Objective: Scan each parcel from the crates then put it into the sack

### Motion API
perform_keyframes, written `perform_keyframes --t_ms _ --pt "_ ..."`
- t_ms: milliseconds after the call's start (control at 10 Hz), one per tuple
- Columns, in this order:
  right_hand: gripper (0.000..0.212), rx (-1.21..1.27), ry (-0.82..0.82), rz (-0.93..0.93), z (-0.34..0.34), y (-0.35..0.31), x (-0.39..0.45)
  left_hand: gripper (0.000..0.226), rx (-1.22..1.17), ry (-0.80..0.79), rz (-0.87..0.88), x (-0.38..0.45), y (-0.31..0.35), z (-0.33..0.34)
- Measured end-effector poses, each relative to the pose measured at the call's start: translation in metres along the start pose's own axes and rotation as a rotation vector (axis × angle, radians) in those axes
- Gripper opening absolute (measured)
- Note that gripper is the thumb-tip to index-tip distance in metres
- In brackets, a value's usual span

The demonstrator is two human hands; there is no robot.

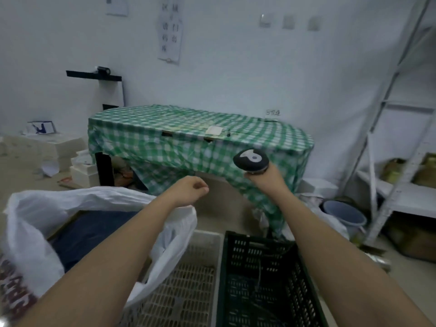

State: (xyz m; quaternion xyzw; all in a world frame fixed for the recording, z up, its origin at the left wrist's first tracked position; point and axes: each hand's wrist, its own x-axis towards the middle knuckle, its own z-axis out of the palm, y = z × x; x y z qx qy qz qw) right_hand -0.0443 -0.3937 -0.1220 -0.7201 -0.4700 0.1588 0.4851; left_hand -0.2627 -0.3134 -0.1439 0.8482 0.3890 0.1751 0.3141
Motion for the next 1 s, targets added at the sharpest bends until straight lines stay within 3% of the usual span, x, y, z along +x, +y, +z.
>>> perform_keyframes --t_ms 200,300,500,600,800,900,1000 --pt "0.044 -0.179 0.067 -0.044 -0.049 -0.02 0.106 0.031 0.051 0.082 0.067 0.122 0.056 -0.007" --pt "0.052 -0.321 0.033 -0.03 -0.052 -0.018 0.175 0.028 0.117 0.161 0.125 0.192 0.065 -0.014" --pt "0.05 -0.832 0.127 -0.105 -0.042 0.002 0.302 0.022 0.197 0.34 0.217 0.32 0.051 -0.032" --pt "0.039 -0.859 0.194 -0.119 -0.026 0.031 0.341 0.025 0.229 0.381 0.239 0.354 0.033 -0.027" --pt "0.035 -0.869 0.209 0.037 0.007 0.081 0.384 0.026 0.271 0.422 0.292 0.385 0.001 -0.014" --pt "0.038 -0.867 0.23 0.085 0.017 0.088 0.396 0.027 0.235 0.44 0.322 0.387 -0.007 -0.01" --pt "0.058 -0.787 0.215 0.07 0.015 0.085 0.395 0.027 0.22 0.423 0.319 0.383 -0.016 -0.006"
